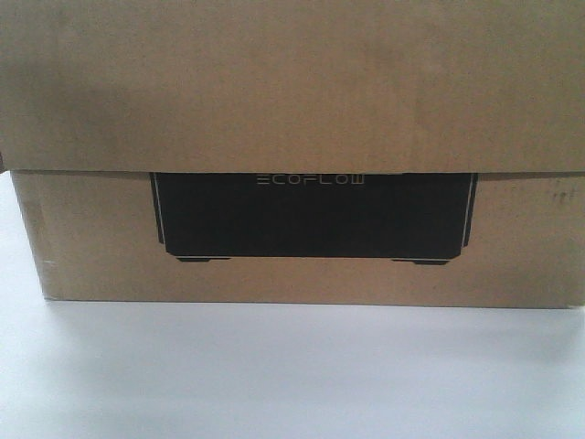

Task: Grab box from left shelf to table start

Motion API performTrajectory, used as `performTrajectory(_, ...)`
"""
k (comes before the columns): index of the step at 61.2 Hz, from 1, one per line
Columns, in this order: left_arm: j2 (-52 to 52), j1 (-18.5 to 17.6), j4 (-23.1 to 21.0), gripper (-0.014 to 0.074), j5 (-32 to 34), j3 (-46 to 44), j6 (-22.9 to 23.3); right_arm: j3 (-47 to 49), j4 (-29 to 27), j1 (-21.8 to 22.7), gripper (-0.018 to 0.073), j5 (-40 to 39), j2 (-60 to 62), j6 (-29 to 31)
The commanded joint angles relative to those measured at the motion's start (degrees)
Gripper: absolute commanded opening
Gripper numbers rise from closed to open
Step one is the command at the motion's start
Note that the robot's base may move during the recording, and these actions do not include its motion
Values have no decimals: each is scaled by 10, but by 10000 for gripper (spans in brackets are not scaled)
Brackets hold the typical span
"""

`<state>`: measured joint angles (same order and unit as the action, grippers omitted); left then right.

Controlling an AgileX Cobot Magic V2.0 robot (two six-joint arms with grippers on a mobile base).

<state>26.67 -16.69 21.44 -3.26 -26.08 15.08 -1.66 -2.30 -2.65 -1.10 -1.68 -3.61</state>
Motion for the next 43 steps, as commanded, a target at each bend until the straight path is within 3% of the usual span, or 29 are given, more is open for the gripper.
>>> performTrajectory(1,2,-2,2,-85,53,-16,2,1,9,1,36,-45,14,7)
performTrajectory(19,2,-2,2,-85,52,-16,2,0,19,36,36,-48,25,7)
performTrajectory(43,2,-2,2,-85,52,-16,2,0,23,36,36,-46,25,7)
